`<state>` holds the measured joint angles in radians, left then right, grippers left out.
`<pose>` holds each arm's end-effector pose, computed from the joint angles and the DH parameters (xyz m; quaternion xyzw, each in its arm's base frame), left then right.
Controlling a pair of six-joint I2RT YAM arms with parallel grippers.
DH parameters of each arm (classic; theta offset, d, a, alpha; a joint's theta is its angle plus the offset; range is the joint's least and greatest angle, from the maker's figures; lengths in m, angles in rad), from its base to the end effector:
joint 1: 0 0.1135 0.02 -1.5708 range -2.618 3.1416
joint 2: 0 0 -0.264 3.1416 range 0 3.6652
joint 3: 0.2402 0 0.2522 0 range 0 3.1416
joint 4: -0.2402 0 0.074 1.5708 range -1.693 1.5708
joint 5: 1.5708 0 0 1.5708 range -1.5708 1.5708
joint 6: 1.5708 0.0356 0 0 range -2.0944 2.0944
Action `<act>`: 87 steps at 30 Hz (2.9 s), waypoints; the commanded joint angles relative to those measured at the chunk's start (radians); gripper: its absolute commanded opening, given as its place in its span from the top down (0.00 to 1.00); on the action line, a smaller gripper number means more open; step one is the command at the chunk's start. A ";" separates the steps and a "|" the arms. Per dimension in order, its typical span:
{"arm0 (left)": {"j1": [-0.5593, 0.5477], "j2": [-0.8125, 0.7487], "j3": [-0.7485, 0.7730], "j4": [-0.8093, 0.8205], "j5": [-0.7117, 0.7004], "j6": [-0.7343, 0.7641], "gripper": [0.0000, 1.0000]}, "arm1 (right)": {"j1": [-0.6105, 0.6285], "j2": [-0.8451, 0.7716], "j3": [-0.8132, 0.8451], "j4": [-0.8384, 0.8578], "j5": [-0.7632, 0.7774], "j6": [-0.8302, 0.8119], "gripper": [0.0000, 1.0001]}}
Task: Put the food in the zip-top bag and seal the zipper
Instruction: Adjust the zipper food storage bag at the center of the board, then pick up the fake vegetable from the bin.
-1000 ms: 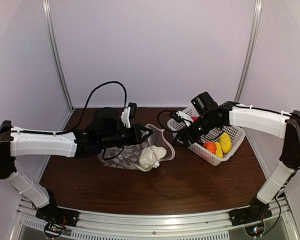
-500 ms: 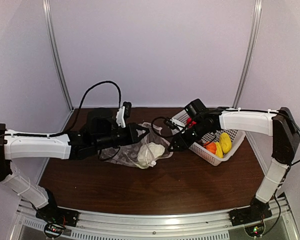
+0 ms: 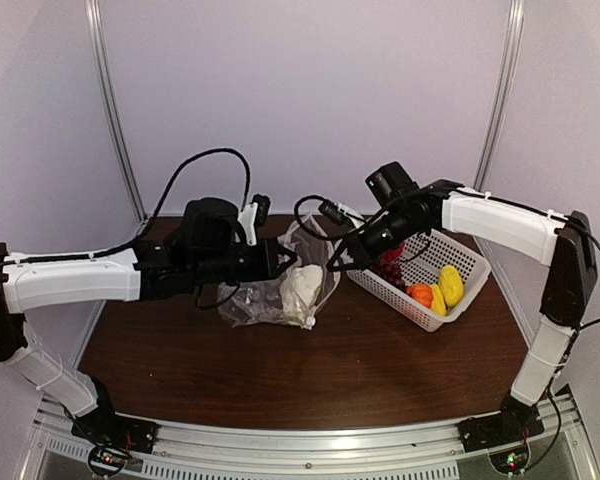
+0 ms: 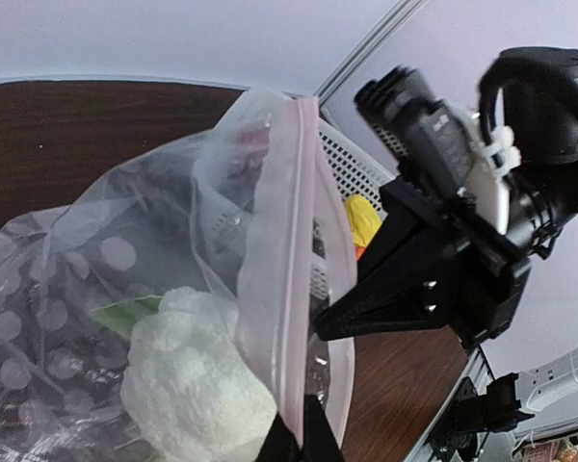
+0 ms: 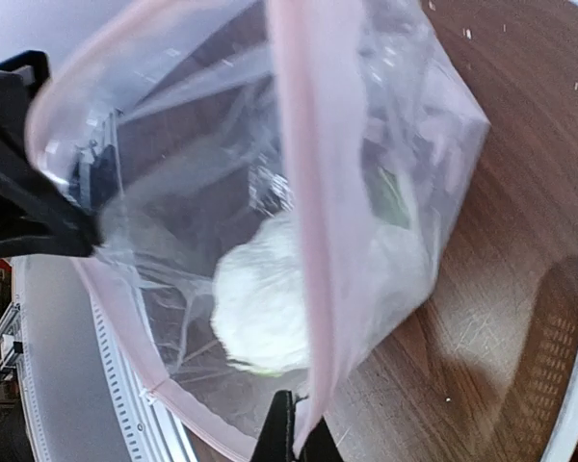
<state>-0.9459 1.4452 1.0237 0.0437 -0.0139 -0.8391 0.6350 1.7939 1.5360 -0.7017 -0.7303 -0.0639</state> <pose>0.1975 -0.2729 0.2895 0.0403 0.8263 -0.4338 0.3569 0.2985 0.2494 0.2842 -0.4059 0.8002 0.4059 0.1737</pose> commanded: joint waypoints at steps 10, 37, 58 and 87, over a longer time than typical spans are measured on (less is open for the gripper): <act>0.044 0.008 0.322 -0.440 -0.049 0.216 1.00 | -0.058 -0.014 0.316 -0.170 -0.127 -0.071 1.00; 0.133 0.177 0.585 -0.623 0.117 0.352 1.00 | -0.406 -0.154 0.275 -0.236 -0.158 -0.139 0.01; 0.131 0.225 0.390 -0.340 0.236 0.297 1.00 | -0.473 0.028 0.004 -0.037 0.263 -0.217 0.21; 0.131 0.112 0.309 -0.335 0.173 0.276 1.00 | -0.404 0.552 0.469 -0.037 0.425 -0.156 0.00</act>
<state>-0.8135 1.5856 1.3407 -0.3222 0.1722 -0.5640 0.2184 2.2910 1.9781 -0.7227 -0.3698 -0.2352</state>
